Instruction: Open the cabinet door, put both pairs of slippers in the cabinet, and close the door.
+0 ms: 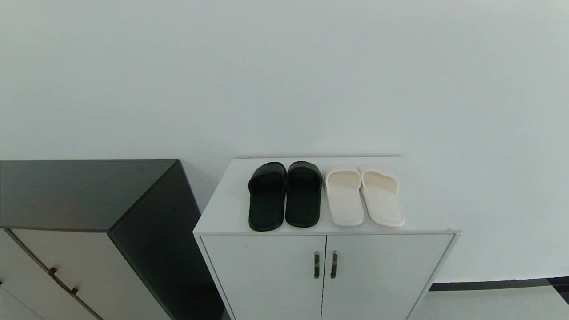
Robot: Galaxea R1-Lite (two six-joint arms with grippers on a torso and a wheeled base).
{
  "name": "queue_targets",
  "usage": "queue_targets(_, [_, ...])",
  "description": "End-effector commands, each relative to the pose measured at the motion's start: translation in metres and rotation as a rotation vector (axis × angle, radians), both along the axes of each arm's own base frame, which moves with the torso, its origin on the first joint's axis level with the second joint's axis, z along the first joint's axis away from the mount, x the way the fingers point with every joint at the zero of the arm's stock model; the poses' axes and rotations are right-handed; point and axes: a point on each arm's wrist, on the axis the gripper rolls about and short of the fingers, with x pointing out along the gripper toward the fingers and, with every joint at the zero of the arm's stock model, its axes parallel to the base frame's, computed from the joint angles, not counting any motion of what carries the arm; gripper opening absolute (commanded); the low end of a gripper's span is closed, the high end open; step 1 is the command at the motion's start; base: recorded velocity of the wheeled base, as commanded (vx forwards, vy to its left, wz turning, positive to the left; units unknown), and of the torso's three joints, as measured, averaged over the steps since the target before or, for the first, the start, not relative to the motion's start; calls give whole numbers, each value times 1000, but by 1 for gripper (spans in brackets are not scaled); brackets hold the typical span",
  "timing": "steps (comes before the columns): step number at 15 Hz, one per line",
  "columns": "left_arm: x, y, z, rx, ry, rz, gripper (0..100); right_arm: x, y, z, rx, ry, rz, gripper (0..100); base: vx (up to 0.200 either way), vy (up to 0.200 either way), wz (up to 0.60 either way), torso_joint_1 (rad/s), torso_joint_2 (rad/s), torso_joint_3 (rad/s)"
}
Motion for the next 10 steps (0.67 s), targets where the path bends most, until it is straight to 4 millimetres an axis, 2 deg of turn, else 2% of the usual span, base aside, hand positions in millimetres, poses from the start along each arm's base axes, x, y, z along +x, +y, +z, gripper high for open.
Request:
queue_targets(1, [0, 0, 0, 1, -2, -1, 0, -5, 0, 22, 34, -84, 6, 100, 0, 0, 0, 0, 0, 0])
queue_targets(2, [0, 0, 0, 2, 0, -1, 0, -8, 0, 49, 76, -130, 18, 100, 0, 0, 0, 0, 0, 0])
queue_targets(3, [0, 0, 0, 1, 0, -1, 0, -6, -1, 109, 176, -126, 38, 100, 0, 0, 0, 0, 0, 0])
queue_targets(4, [0, 0, 0, -1, -2, 0, 0, 4, 0, 115, 144, -27, 81, 100, 0, 0, 0, 0, 0, 0])
queue_targets(5, [0, 0, 0, -1, -2, 0, 0, 15, 2, 110, 114, 54, 146, 100, 0, 0, 0, 0, 0, 0])
queue_targets(6, [0, 0, 0, -1, 0, 0, 0, 36, 4, 106, 109, 163, 209, 100, 0, 0, 0, 0, 0, 0])
queue_targets(7, [0, 0, 0, -1, 0, 0, 0, 50, 6, 109, 113, 197, 230, 100, 0, 0, 0, 0, 0, 0])
queue_targets(8, [0, 0, 0, 1, 0, -1, 0, 84, 9, 114, 123, 242, 252, 100, 0, 0, 0, 0, 0, 0])
queue_targets(9, [0, 0, 0, 1, 0, -1, 0, 97, 10, 115, 130, 255, 252, 100, 0, 0, 0, 0, 0, 0])
queue_targets(10, [0, 0, 0, -1, 0, 0, 0, 137, 15, 122, 134, 240, 262, 100, 0, 0, 0, 0, 0, 0])
